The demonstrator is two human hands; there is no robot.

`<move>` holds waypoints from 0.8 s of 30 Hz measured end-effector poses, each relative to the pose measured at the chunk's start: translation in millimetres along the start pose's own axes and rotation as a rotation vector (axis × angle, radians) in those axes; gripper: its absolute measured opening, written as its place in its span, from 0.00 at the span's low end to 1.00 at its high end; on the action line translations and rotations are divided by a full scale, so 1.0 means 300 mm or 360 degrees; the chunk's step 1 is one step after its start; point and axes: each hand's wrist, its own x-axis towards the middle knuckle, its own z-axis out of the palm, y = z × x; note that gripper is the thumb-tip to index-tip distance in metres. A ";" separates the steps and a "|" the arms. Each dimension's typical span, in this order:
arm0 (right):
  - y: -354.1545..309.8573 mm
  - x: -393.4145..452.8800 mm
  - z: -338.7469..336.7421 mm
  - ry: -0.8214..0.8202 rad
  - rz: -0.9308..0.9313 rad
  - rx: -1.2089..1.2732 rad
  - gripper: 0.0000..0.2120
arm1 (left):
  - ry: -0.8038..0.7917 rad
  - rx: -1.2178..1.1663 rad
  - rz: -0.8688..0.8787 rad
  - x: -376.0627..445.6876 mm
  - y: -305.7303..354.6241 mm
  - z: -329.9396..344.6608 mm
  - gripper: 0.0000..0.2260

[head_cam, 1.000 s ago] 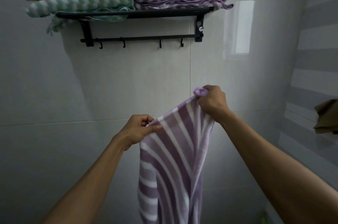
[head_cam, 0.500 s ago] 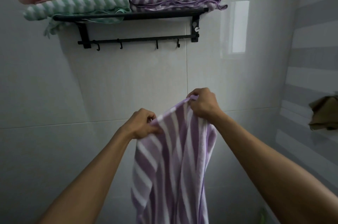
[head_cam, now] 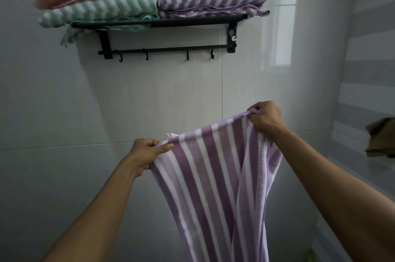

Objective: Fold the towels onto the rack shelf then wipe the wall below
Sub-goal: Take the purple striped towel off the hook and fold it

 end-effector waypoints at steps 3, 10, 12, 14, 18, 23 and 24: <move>0.025 0.009 -0.006 0.0029 -0.0001 -0.0067 0.10 | -0.0182 -0.0130 -0.0103 -0.017 0.003 -0.003 0.09; 0.026 -0.031 0.010 -0.0018 0.0221 -0.0371 0.27 | 0.0167 -0.0354 -0.0113 -0.022 0.040 0.086 0.13; -0.009 -0.068 0.045 -0.0031 0.0226 -0.0147 0.20 | 0.0108 -0.0491 -0.0122 -0.028 0.065 0.128 0.12; -0.050 -0.114 0.085 -0.0083 0.0251 0.0150 0.16 | 0.0003 -0.0607 -0.0126 -0.035 0.089 0.174 0.12; -0.117 -0.192 0.203 -0.0353 0.0372 0.0596 0.09 | -0.0174 -0.0660 -0.0086 -0.055 0.128 0.267 0.10; -0.164 -0.220 0.233 -0.0676 0.0465 0.0946 0.11 | -0.0144 -0.0550 -0.0039 -0.069 0.141 0.286 0.08; -0.174 -0.225 0.218 -0.0795 0.0475 0.1080 0.11 | -0.0137 -0.0545 -0.0029 -0.069 0.140 0.277 0.07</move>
